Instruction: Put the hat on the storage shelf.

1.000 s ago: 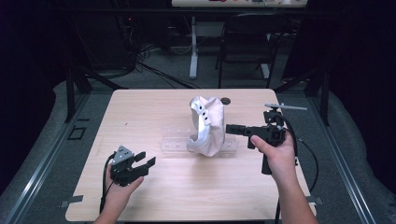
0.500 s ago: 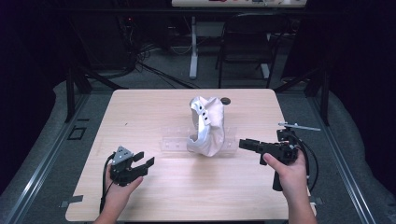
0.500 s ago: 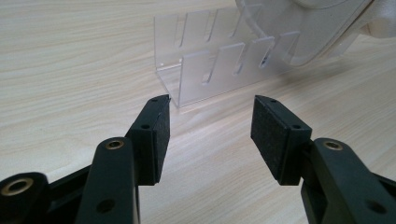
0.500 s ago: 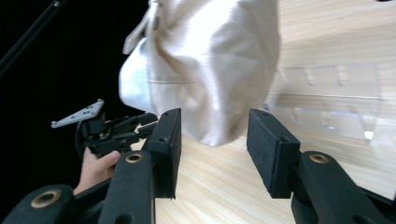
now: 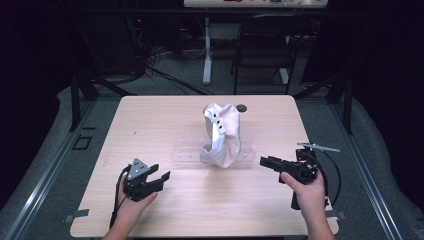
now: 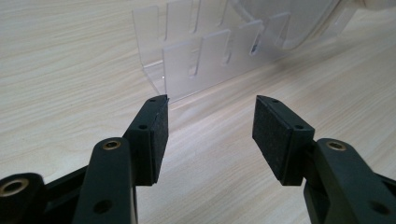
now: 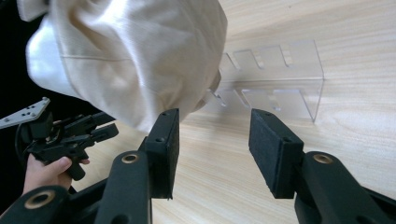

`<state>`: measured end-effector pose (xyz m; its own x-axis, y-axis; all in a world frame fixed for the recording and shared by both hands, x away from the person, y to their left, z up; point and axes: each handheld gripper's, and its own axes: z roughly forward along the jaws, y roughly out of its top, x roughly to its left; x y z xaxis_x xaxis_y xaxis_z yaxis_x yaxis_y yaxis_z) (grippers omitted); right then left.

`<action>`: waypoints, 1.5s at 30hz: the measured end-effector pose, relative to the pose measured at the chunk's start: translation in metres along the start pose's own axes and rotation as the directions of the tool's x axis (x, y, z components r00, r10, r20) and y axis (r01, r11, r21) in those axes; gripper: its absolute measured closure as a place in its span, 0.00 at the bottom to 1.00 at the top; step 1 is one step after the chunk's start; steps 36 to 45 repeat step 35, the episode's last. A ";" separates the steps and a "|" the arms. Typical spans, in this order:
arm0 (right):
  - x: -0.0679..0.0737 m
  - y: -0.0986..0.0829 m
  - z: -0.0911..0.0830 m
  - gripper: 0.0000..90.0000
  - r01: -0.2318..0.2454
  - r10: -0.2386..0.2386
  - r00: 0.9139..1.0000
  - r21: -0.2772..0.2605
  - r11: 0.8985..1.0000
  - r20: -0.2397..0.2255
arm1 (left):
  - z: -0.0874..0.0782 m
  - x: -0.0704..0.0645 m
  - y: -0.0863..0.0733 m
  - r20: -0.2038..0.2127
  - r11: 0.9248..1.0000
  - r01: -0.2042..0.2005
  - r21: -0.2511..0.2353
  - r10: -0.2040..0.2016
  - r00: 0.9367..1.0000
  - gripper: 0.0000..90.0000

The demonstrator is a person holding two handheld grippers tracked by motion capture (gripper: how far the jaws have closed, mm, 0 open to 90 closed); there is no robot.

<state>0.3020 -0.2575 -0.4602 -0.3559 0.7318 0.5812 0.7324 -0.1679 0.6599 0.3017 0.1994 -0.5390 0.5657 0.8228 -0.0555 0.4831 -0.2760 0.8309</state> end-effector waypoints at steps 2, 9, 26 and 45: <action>-0.004 -0.002 0.004 0.59 -0.008 0.008 1.000 -0.001 1.000 0.004 | 0.002 -0.004 -0.001 -0.003 0.999 -0.031 0.013 0.031 1.000 0.52; -0.011 -0.011 0.013 0.58 -0.017 0.018 1.000 -0.054 0.998 0.019 | 0.009 -0.014 -0.004 0.042 0.998 -0.051 0.037 0.049 0.998 0.51; -0.018 -0.021 0.025 0.59 -0.038 0.042 0.999 -0.093 0.995 0.034 | 0.014 -0.019 -0.006 0.064 0.998 -0.053 0.037 0.051 0.997 0.50; -0.022 -0.023 0.025 0.58 -0.059 0.064 0.997 -0.124 0.991 0.036 | 0.021 -0.028 0.006 0.094 0.999 -0.053 0.006 0.052 0.994 0.49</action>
